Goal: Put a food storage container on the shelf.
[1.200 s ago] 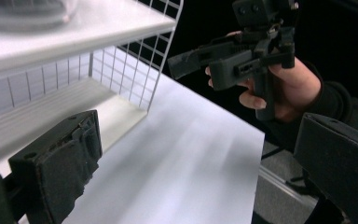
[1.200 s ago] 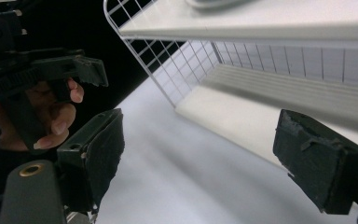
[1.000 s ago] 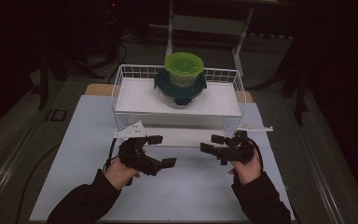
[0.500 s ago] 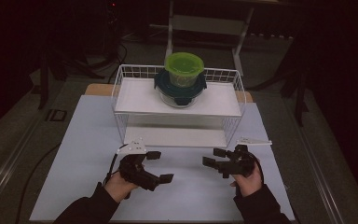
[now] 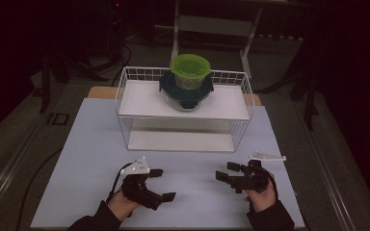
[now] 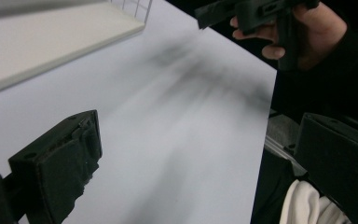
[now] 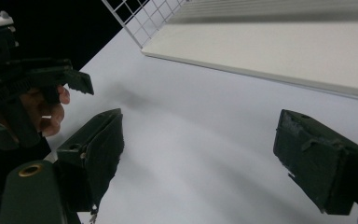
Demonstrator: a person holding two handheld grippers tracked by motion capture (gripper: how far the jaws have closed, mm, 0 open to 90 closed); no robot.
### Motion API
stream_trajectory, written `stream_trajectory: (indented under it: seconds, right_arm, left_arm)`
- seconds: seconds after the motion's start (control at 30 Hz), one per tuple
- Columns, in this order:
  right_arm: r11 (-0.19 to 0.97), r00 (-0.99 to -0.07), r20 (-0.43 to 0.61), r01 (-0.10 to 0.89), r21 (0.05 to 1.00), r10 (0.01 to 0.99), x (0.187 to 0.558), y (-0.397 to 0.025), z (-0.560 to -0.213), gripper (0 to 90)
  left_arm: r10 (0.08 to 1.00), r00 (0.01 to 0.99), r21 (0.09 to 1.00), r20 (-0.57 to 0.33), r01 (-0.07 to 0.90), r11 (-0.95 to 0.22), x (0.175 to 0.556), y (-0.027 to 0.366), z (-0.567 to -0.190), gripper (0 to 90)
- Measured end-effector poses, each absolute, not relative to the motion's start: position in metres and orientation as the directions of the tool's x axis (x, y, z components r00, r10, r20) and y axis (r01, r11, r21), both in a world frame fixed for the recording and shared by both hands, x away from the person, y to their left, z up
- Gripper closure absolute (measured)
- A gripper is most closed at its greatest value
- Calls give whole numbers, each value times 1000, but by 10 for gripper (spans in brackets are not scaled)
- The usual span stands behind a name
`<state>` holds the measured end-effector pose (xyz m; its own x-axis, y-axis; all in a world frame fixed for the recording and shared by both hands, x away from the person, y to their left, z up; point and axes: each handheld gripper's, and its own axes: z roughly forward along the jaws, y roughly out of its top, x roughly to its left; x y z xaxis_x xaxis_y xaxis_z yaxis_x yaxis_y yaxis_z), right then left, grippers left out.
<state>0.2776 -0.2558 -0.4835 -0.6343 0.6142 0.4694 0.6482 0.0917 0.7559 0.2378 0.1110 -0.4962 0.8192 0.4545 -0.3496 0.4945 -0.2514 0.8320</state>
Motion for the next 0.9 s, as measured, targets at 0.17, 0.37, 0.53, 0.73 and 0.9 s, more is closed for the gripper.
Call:
stream_trajectory:
  seconds: [0.17,0.37,0.53,0.73,0.9]
  right_arm:
    - [79,-623,473,652,754,624,271,-263,-489,156]
    - [87,-616,426,628,773,662,266,-277,-492,159]
    - [82,-595,426,641,763,681,264,-286,-500,158]
    - [73,-582,438,653,754,685,267,-288,-505,159]
    - [86,-590,439,656,750,677,267,-285,-507,159]
  left_arm:
    - [462,824,836,-328,481,-264,235,112,-500,4]
    - [479,810,830,-339,497,-253,235,116,-508,5]
    - [486,806,838,-338,493,-233,234,118,-510,5]
    - [498,803,838,-328,491,-240,234,119,-512,4]
    - [499,802,837,-328,492,-239,235,119,-513,5]
